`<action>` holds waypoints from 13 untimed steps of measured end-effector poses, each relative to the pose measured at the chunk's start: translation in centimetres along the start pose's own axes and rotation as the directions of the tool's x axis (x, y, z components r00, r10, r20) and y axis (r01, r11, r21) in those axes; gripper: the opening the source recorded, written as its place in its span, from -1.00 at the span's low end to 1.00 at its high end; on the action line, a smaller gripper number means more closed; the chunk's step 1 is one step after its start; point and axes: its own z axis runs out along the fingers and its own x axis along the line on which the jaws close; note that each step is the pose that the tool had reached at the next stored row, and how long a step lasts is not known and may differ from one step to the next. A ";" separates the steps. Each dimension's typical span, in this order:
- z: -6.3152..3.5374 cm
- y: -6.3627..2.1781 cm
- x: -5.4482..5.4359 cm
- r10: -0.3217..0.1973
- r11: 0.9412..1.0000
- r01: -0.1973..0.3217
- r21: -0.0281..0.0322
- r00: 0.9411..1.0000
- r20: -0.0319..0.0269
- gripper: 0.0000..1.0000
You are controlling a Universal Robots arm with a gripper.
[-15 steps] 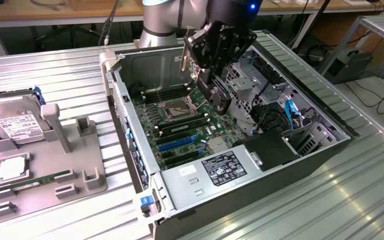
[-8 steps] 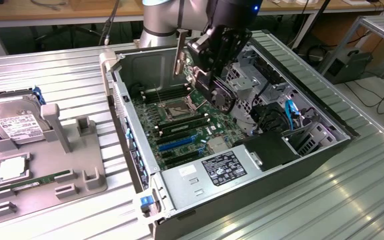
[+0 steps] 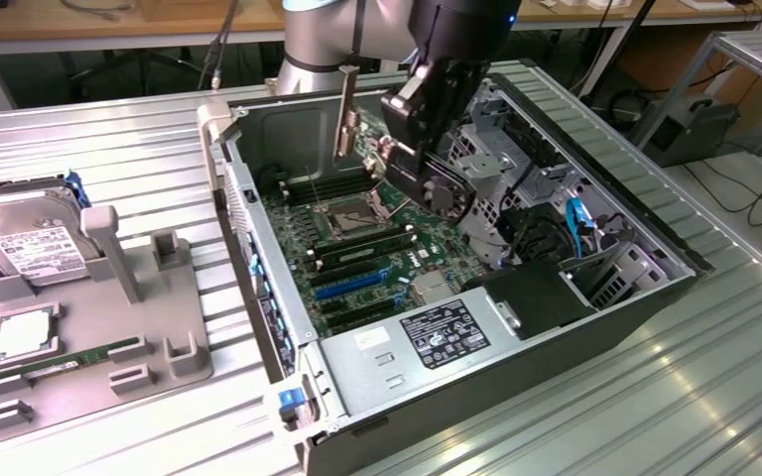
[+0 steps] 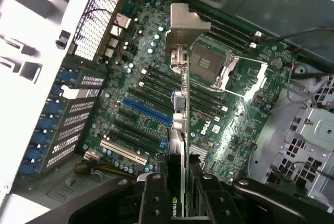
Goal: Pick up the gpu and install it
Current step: 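Insert the gpu into the slot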
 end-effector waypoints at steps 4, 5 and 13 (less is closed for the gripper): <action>0.20 0.00 0.0 -0.088 0.996 0.088 0.001 0.996 0.000 -0.47; 0.25 0.00 0.0 -0.108 0.994 0.108 0.002 0.994 0.000 -0.47; 0.70 -0.01 0.0 -0.258 0.966 0.258 0.004 0.966 0.001 -0.47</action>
